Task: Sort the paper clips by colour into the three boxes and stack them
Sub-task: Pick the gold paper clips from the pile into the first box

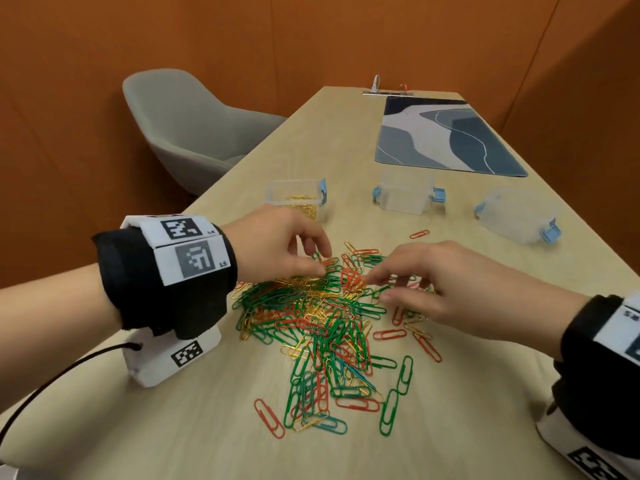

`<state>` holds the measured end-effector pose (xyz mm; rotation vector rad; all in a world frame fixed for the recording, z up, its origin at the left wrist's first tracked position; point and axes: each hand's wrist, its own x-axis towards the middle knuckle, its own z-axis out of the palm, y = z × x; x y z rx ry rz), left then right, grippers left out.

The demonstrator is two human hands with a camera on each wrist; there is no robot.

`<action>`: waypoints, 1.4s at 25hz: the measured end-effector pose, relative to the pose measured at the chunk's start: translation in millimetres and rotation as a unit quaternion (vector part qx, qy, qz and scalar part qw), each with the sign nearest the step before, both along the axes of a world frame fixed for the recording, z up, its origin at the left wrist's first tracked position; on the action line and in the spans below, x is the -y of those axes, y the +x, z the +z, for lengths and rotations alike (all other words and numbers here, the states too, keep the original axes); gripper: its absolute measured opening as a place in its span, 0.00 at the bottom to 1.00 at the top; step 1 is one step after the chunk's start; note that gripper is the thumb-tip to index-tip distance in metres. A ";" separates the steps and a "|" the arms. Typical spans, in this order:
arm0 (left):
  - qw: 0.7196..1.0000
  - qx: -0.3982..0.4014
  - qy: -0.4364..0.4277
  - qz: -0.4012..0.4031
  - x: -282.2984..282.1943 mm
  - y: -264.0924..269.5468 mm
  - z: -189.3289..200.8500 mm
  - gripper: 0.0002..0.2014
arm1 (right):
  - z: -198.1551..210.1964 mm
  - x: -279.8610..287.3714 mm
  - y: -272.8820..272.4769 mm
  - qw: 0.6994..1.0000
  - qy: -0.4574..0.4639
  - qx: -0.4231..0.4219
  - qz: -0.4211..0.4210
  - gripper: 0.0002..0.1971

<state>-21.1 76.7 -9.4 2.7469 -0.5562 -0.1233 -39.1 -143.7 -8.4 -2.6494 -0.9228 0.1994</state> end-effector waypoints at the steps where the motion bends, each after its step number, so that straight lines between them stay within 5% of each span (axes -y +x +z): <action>1: 1.000 -0.021 0.002 -0.016 0.9 0.0 0.1 0.13 | -1.5 -4.2 1.7 1.000 -0.010 0.001 0.019 0.14; 4: 0.997 -0.061 0.018 -0.045 3.3 1.6 -1.2 0.13 | -7.3 -14.0 5.4 0.997 -0.056 0.005 0.050 0.16; 13: 0.998 0.031 -0.048 0.037 -3.5 4.5 -1.8 0.06 | -5.4 -15.6 7.2 0.997 -0.053 0.040 -0.025 0.13; 20: 0.997 -0.068 0.029 0.032 -1.2 -7.9 -0.7 0.18 | -9.6 -17.4 9.0 0.999 -0.044 0.016 -0.005 0.13; 28: 0.996 -0.069 0.044 0.029 -1.0 -6.8 -0.5 0.08 | -9.6 -28.9 9.8 0.999 0.011 0.032 -0.023 0.05; 32: 0.983 -0.135 -0.092 0.080 -17.3 -6.7 6.8 0.03 | -5.6 -36.5 6.5 0.999 0.044 0.030 -0.005 0.07; 35: 0.923 -0.244 -0.267 0.132 -29.2 -10.7 11.5 0.04 | -6.4 -47.2 6.1 0.999 0.022 0.007 0.034 0.10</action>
